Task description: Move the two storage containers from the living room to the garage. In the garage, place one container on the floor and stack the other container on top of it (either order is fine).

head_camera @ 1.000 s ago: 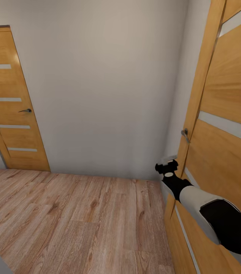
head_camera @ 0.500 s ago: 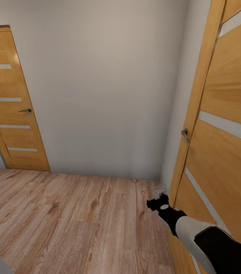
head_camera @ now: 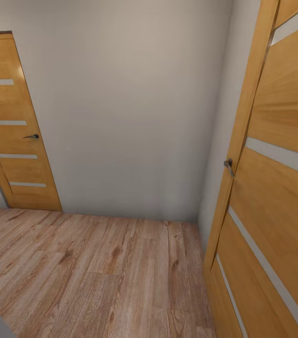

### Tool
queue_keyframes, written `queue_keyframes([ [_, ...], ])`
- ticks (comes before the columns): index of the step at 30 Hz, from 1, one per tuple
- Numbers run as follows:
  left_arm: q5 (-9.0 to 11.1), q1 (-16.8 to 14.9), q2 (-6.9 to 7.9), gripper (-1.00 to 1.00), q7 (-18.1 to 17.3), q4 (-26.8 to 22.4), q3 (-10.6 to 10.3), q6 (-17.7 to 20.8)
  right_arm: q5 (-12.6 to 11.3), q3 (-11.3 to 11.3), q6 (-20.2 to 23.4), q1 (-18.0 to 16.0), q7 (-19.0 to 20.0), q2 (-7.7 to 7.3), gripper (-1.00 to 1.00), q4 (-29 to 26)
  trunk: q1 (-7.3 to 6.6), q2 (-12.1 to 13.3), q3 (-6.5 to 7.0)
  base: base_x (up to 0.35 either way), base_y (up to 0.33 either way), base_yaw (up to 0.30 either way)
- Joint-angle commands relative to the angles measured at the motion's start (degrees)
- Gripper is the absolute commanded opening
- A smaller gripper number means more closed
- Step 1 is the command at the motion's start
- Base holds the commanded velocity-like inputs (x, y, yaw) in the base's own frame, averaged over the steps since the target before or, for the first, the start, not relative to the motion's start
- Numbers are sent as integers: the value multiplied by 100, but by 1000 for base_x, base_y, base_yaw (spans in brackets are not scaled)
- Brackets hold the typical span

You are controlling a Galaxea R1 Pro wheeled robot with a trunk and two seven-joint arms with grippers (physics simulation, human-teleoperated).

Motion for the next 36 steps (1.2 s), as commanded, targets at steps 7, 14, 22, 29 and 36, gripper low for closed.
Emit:
queue_keyframes([
  [7,35,-2,6,100,-1,3,12,-15,-445,12,-1024,1331,130,-76,100,20,0,-3,-4,0,0,0],
  [14,35,-2,1,100,6,3,11,-15,-632,12,-1150,1457,187,-77,100,13,0,-3,-4,0,0,0],
  [22,35,-2,-1,100,8,3,8,-15,-657,9,-1147,1462,179,-85,100,12,0,-3,-4,0,0,0],
  [29,35,-2,-1,100,15,3,12,-15,-655,9,-1144,1462,178,-89,100,12,0,-3,-4,0,0,0],
  [36,35,-2,5,100,17,3,6,-15,-651,11,-1159,1462,178,-90,100,12,0,-3,-4,67,0,0],
])
